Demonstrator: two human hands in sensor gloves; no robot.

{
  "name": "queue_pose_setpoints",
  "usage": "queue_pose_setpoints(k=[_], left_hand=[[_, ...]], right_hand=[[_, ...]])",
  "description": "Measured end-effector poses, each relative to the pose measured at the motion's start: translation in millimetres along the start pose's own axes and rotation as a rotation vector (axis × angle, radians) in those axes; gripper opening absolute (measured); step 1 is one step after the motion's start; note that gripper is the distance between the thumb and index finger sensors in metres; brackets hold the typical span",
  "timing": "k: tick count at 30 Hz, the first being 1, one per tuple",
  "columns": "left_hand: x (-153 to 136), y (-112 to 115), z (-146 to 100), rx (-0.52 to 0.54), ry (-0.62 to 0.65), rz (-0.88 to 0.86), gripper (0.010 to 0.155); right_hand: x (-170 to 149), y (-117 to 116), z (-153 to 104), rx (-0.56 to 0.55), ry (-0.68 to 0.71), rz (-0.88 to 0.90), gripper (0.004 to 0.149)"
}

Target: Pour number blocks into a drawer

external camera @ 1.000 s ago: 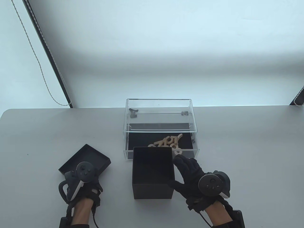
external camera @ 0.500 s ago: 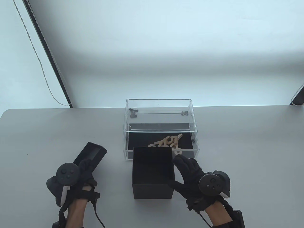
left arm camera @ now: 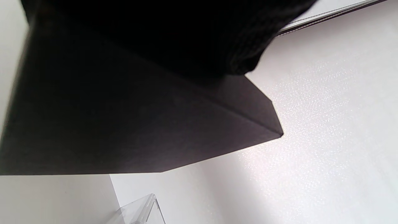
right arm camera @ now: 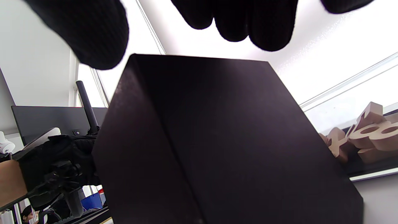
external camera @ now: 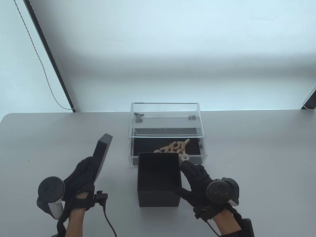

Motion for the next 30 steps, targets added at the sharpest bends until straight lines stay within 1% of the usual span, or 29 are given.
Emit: queue_pose_setpoints(k=[3, 5, 8, 10, 15, 20, 22, 25, 26, 28, 30], left_hand=[[3.4, -2.7, -2.2, 0.035, 0.024, -0.125, 0.05], [6.2, -1.9, -2.3, 0.03, 0.05, -0.2, 0.05], [9.4, 2.7, -2.9, 0.007, 0.078, -0.36, 0.051], [11.5, 8.7, -3.4, -0.027, 0.083, -0.477, 0.05], [17.9, 20.5, -6.6, -0.095, 0.083, -0.633, 0.052], [20.2, 31.7, -10.1, -0.134, 0.05, -0.779, 0.052], [20.7, 40.1, -11.9, -0.179, 0.03, -0.843, 0.053], [22.6, 50.7, -14.9, -0.239, 0.003, -0.892, 0.053], [23.6, 55.3, -16.3, -0.263, -0.01, -0.906, 0.047], [25.3, 63.0, -18.6, -0.309, -0.026, -0.919, 0.047], [27.7, 75.8, -23.1, -0.382, -0.047, -0.94, 0.048]], right_hand=[[-0.4, -0.2, 0.3, 0.0, -0.003, 0.004, 0.087], [-0.4, -0.3, 0.3, 0.0, -0.005, 0.005, 0.088], [-0.3, -0.6, 0.4, 0.0, -0.006, 0.005, 0.088], [-0.1, -1.0, 0.6, 0.0, -0.006, 0.008, 0.088], [1.7, -3.1, 1.2, 0.006, -0.012, 0.003, 0.091], [7.7, -5.2, 2.5, 0.014, -0.007, -0.005, 0.095], [11.4, -6.9, 3.1, 0.023, -0.005, -0.014, 0.098], [14.8, -9.2, 3.7, 0.037, -0.007, -0.029, 0.101], [16.0, -10.3, 3.9, 0.047, -0.008, -0.035, 0.103], [18.2, -12.5, 4.1, 0.061, -0.011, -0.047, 0.106], [20.7, -14.3, 4.2, 0.07, -0.01, -0.059, 0.108]])
Point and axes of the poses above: the tracker on the back of each hand, its own x axis roughly to the thumb side, its own z axis roughly from the wrist to the fingertips, y = z × x, the point moved 5 cm from there along z, roughly from the wrist to the fingertips, and after that the axes turned 2 degrees about z, right-handed, at the moved point
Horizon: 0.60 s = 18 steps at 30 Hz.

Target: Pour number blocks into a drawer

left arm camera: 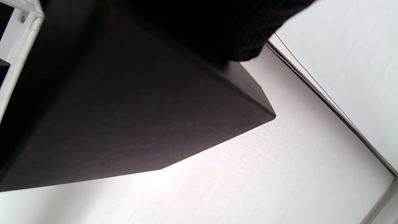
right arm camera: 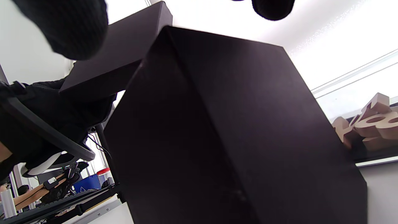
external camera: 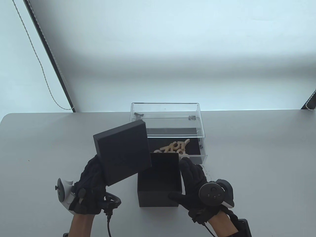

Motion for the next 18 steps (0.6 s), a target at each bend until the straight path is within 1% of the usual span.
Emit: queue_pose_setpoints(k=[6, 12, 13, 14, 15, 18], left_hand=[[-22.5, 19.8, -2.0, -0.065, -0.098, -0.09, 0.048], [-40.0, 35.2, -6.0, -0.106, -0.169, -0.112, 0.049], [-43.4, 38.4, -6.8, -0.123, -0.184, -0.108, 0.055], [-45.8, 40.5, -7.5, -0.131, -0.194, -0.105, 0.055], [-47.9, 42.2, -8.0, -0.137, -0.201, -0.099, 0.049], [-54.4, 48.4, -10.2, -0.159, -0.224, -0.079, 0.049]], right_hand=[[6.6, -2.1, 0.3, 0.012, 0.006, -0.034, 0.113], [11.4, -2.4, 0.5, 0.0, 0.003, -0.043, 0.117], [12.2, -2.3, 0.7, -0.005, 0.001, -0.048, 0.117], [12.6, -2.2, 0.8, -0.009, -0.001, -0.05, 0.118], [13.1, -2.1, 0.8, -0.013, -0.003, -0.049, 0.118], [15.5, -1.6, 1.6, -0.03, -0.01, -0.039, 0.12]])
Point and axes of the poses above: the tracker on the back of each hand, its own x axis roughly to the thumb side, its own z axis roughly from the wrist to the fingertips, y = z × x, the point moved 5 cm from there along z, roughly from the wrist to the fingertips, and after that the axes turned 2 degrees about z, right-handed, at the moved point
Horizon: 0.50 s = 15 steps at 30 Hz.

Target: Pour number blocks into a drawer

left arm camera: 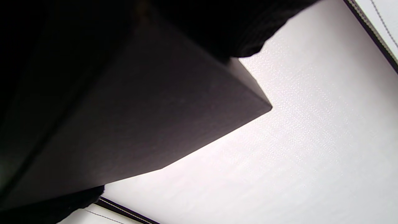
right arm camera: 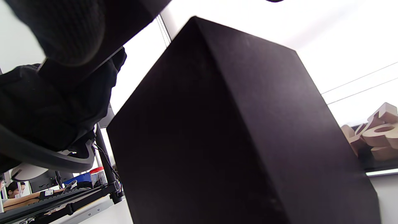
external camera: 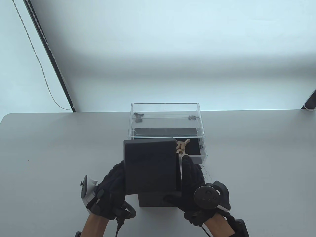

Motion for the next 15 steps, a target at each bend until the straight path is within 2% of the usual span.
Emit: queue_pose_setpoints(k=[8, 9, 15], left_hand=[[-12.4, 6.7, 0.2, -0.022, -0.048, 0.015, 0.05], [-11.5, 6.1, -0.2, -0.018, -0.048, 0.036, 0.055], [8.0, 3.2, -1.5, 0.022, 0.054, 0.243, 0.06]], right_hand=[[4.3, -0.9, 0.1, -0.019, 0.001, 0.032, 0.122], [4.5, -0.9, -0.1, -0.018, 0.002, 0.029, 0.122], [3.7, -2.8, -0.7, 0.013, -0.004, 0.051, 0.122]])
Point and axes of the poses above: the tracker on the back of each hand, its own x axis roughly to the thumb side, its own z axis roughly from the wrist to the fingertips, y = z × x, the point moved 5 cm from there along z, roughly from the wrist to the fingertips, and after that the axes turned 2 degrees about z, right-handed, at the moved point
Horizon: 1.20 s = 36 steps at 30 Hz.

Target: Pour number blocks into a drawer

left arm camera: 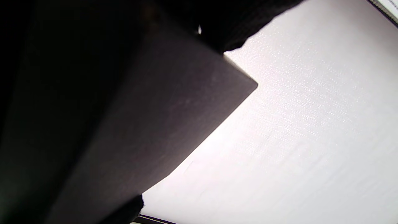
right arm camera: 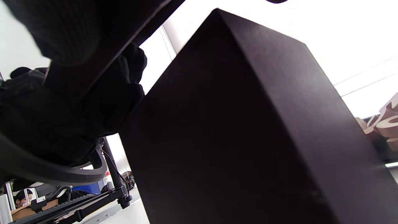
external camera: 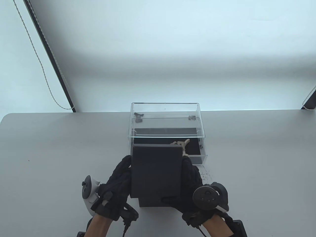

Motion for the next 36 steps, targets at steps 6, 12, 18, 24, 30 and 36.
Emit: queue_pose_setpoints(k=[6, 12, 18, 24, 30, 36], left_hand=[[16.4, -2.0, -1.8, 0.057, 0.11, 0.225, 0.059], [13.6, -10.1, -1.1, 0.099, 0.124, 0.472, 0.058], [-5.5, -16.6, 2.3, 0.118, 0.07, 0.427, 0.058], [-23.4, -19.7, 7.1, 0.143, 0.016, 0.395, 0.057], [-38.0, -22.2, 12.0, 0.144, -0.038, 0.378, 0.057], [-46.7, -24.2, 13.5, 0.152, -0.075, 0.378, 0.057]], right_hand=[[0.3, 2.0, -0.8, 0.024, -0.005, 0.022, 0.121], [-1.3, 1.4, -0.6, 0.062, -0.021, 0.03, 0.12], [-8.4, -4.3, -0.5, 0.098, -0.06, 0.062, 0.119], [-20.0, -8.8, -0.6, 0.124, -0.12, 0.126, 0.117], [-32.0, -14.7, -1.5, 0.143, -0.169, 0.195, 0.116], [-39.9, -18.5, -1.8, 0.141, -0.209, 0.292, 0.114]])
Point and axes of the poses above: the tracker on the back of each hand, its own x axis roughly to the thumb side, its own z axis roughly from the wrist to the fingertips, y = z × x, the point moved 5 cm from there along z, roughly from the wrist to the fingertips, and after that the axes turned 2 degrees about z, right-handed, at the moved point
